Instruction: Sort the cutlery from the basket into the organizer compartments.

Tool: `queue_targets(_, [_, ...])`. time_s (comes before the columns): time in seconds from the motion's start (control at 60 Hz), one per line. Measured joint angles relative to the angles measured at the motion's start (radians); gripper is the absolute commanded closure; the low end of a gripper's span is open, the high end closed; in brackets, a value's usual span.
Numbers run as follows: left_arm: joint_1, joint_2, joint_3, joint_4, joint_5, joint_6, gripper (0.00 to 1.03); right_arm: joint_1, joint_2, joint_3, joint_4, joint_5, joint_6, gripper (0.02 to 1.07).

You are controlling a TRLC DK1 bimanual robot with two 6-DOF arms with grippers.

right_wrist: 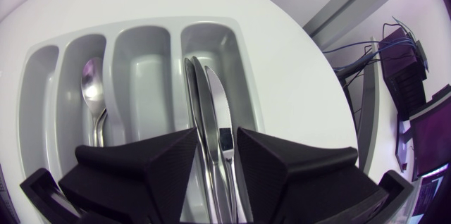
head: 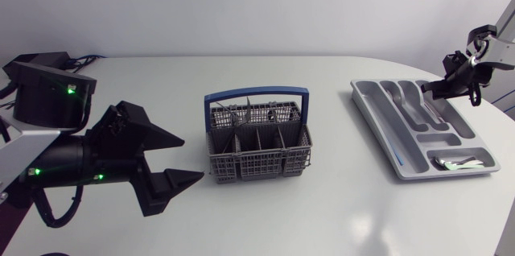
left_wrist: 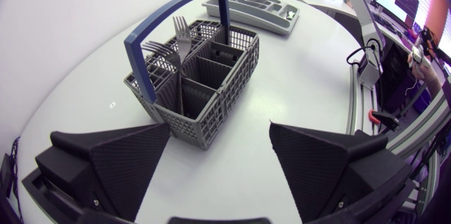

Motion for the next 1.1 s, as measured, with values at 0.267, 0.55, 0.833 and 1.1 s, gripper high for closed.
queue_targets(0.267, [-0.025, -0.003, 0.001, 0.001, 0.0, 0.0, 0.05, 0.005, -0.374, -0.435, 0.174, -0.118, -0.008, 0.51])
queue_targets(0.55, [-0.067, 0.014, 0.019, 0.017, -0.026, 0.0, 0.05, 0.102, -0.75, -0.83, 0.275, -0.264, -0.031, 0.49])
queue_targets(0.833, [-0.067, 0.031, 0.024, 0.026, -0.03, 0.0, 0.05, 0.302, -1.128, -1.16, 0.308, -0.308, -0.05, 0.47])
queue_targets(1.1, [-0.063, 0.031, 0.024, 0.064, -0.03, 0.0, 0.05, 0.525, -1.323, -1.289, 0.309, -0.308, -0.028, 0.47])
